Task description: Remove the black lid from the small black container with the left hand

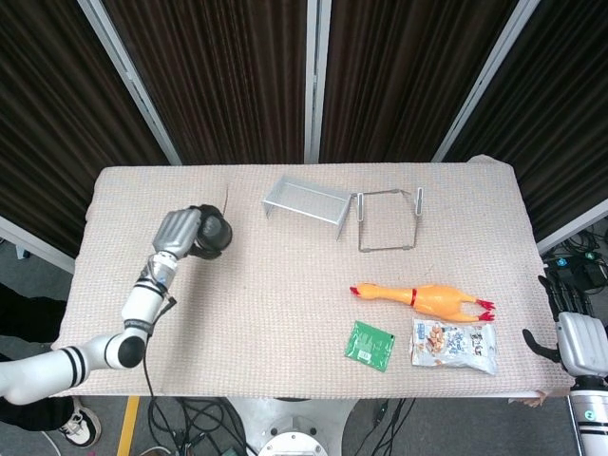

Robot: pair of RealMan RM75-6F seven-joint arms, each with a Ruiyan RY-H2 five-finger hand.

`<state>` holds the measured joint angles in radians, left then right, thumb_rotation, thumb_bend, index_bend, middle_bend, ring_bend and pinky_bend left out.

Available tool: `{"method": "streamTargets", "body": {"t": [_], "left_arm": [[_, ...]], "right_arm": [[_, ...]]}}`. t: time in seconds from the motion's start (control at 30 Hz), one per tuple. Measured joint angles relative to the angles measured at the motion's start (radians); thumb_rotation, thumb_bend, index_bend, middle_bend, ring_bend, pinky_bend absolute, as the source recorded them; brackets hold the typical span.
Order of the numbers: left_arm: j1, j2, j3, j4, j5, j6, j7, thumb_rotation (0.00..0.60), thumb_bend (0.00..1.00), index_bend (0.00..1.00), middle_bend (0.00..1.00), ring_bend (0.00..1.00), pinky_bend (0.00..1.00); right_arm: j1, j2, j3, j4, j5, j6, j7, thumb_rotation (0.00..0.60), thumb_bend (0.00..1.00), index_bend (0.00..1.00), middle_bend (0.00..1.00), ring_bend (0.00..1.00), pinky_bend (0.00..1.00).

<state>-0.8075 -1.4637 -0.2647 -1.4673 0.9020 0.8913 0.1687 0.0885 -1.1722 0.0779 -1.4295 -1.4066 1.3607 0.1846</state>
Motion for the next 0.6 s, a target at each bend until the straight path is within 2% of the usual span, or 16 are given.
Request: {"method": "streamTargets", "body": {"t": [0.17, 0.23, 0.3, 0.37, 0.43, 0.6], "left_arm": [[0.018, 0.018, 0.067, -0.191, 0.275, 0.021, 0.001, 0.6, 0.26, 0.5, 0.51, 0.3, 0.37], [0.018, 0.02, 0.072, -0.216, 0.356, 0.019, -0.002, 0.6, 0.26, 0.5, 0.51, 0.3, 0.37], [0.015, 0.018, 0.068, -0.208, 0.386, 0.015, -0.004, 0.6, 0.26, 0.5, 0.51, 0.3, 0.37], [0.006, 0.012, 0.055, -0.169, 0.376, 0.006, -0.005, 0.6, 0.26, 0.5, 0.51, 0.3, 0.37], [-0.007, 0.003, 0.036, -0.102, 0.317, -0.007, -0.005, 0.6, 0.26, 0.5, 0.51, 0.3, 0.37], [-0.057, -0.033, -0.023, 0.174, 0.038, -0.062, 0.004, 0.6, 0.26, 0.5, 0.51, 0.3, 0.37]], "right_arm": [[0.0, -0.002, -0.001, 0.004, 0.003, -0.004, -0.001, 0.6, 0.2, 0.0, 0.0, 0.0, 0.0], [0.0, -0.003, 0.002, 0.006, 0.008, -0.005, -0.006, 0.6, 0.2, 0.0, 0.0, 0.0, 0.0], [0.002, -0.006, 0.003, 0.008, 0.014, -0.008, -0.013, 0.6, 0.2, 0.0, 0.0, 0.0, 0.0], [0.003, -0.008, 0.003, 0.009, 0.015, -0.014, -0.016, 0.6, 0.2, 0.0, 0.0, 0.0, 0.0], [0.004, -0.01, 0.001, 0.009, 0.016, -0.017, -0.017, 0.6, 0.2, 0.0, 0.0, 0.0, 0.0], [0.003, -0.01, 0.004, 0.013, 0.019, -0.015, -0.011, 0.6, 0.2, 0.0, 0.0, 0.0, 0.0]]}}
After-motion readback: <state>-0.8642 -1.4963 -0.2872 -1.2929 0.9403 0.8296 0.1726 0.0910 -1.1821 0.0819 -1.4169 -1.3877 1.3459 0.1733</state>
